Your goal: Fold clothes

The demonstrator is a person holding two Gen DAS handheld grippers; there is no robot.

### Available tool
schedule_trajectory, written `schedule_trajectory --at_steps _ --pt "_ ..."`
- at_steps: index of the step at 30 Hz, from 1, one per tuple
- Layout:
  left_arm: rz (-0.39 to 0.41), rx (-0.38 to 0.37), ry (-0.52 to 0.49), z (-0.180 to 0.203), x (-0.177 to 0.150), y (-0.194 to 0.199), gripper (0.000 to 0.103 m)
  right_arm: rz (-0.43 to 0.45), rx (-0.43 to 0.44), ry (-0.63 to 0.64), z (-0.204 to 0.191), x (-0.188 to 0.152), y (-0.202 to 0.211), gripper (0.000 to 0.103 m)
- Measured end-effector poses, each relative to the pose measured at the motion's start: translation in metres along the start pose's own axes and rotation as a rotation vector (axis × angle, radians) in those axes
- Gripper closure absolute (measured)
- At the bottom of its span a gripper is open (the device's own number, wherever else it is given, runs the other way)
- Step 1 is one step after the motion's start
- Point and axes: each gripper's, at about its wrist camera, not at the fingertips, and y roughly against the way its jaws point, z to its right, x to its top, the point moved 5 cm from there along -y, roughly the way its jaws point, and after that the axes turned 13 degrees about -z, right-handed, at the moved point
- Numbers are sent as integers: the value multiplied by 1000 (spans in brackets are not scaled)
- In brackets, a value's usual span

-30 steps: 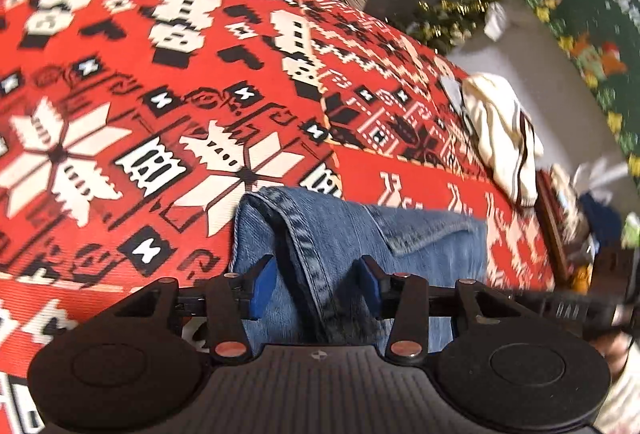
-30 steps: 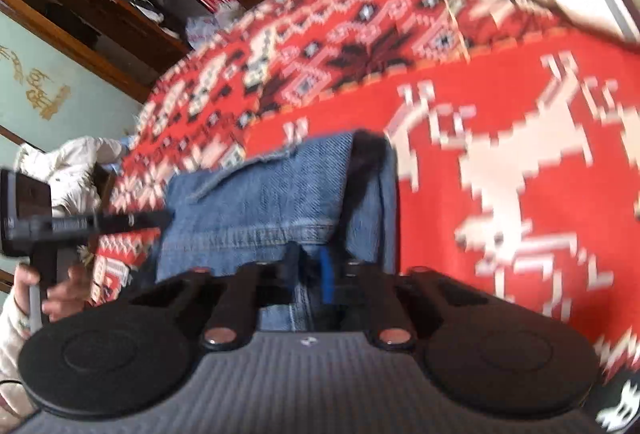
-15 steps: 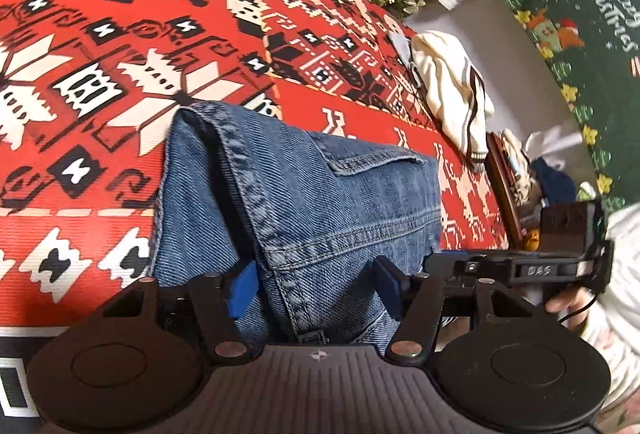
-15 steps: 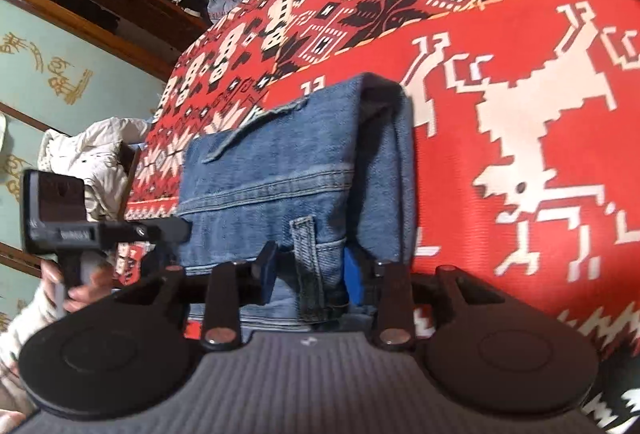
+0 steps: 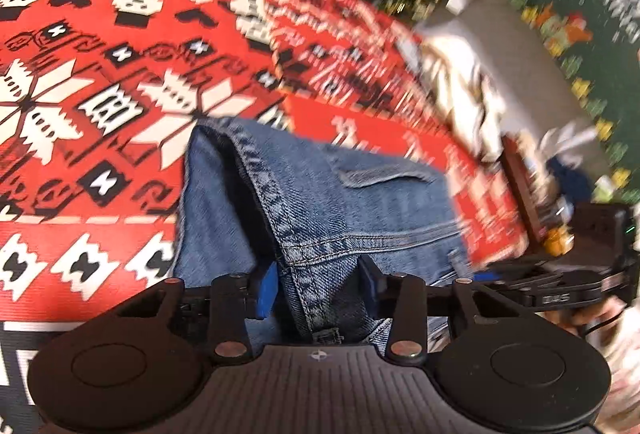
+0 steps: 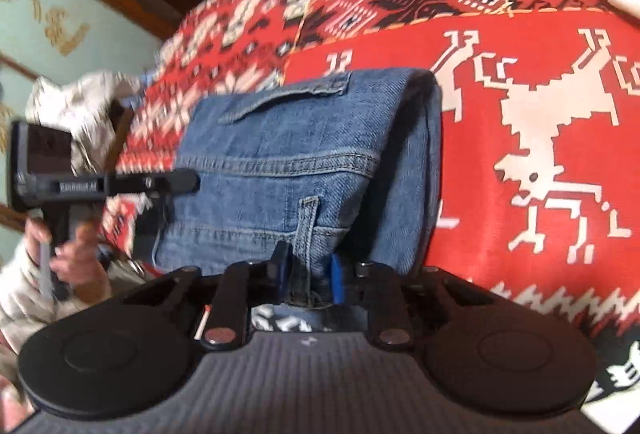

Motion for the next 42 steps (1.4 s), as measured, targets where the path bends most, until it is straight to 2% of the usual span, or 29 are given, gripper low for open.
schedule_trajectory --at_steps 2,4,10,11,13,15,16,17,19,23,27,28,31,33,34,36,38,39,42 --pt "-14 -1 7 -2 0 0 60 -14 -26 18 -4 -2 2 77" --pt "16 26 -17 -1 1 14 60 8 -45 37 -6 -1 13 75" --pt "148 105 -97 8 19 53 63 171 -185 130 -17 18 52 75" --pt "168 106 -104 11 25 54 64 205 -208 144 -19 25 53 75" --pt "197 98 -119 17 40 46 77 275 -245 174 -21 38 54 76" --pt "214 105 -133 19 52 34 83 331 -311 217 -24 51 41 80" --pt "207 129 -135 15 56 25 88 330 -344 228 -24 56 31 86" --pt "196 153 -132 9 58 16 90 321 -362 232 -21 59 23 86" --pt "174 175 -116 -7 57 5 100 299 -368 228 -10 59 10 87" --pt "171 107 -73 -26 49 8 100 296 -311 178 9 46 11 89" --pt "177 153 -101 -12 44 20 101 312 -336 184 2 38 29 87" --pt "188 135 -105 -6 43 25 96 325 -316 205 -6 38 32 87" --pt "193 57 -164 21 40 27 96 330 -247 284 -36 39 30 86" --pt "173 59 -245 44 38 17 96 319 -256 361 -58 40 16 86" --pt "162 80 -283 53 36 11 96 316 -268 400 -67 40 8 86" --pt "132 184 -321 55 32 -8 96 297 -317 445 -75 42 -9 86" --pt "114 240 -310 40 27 -20 99 261 -384 460 -70 41 -26 87" --pt "122 229 -293 29 23 -21 100 256 -400 464 -64 38 -28 87" --pt "137 130 -164 3 16 -8 100 265 -383 441 -43 24 -18 88"
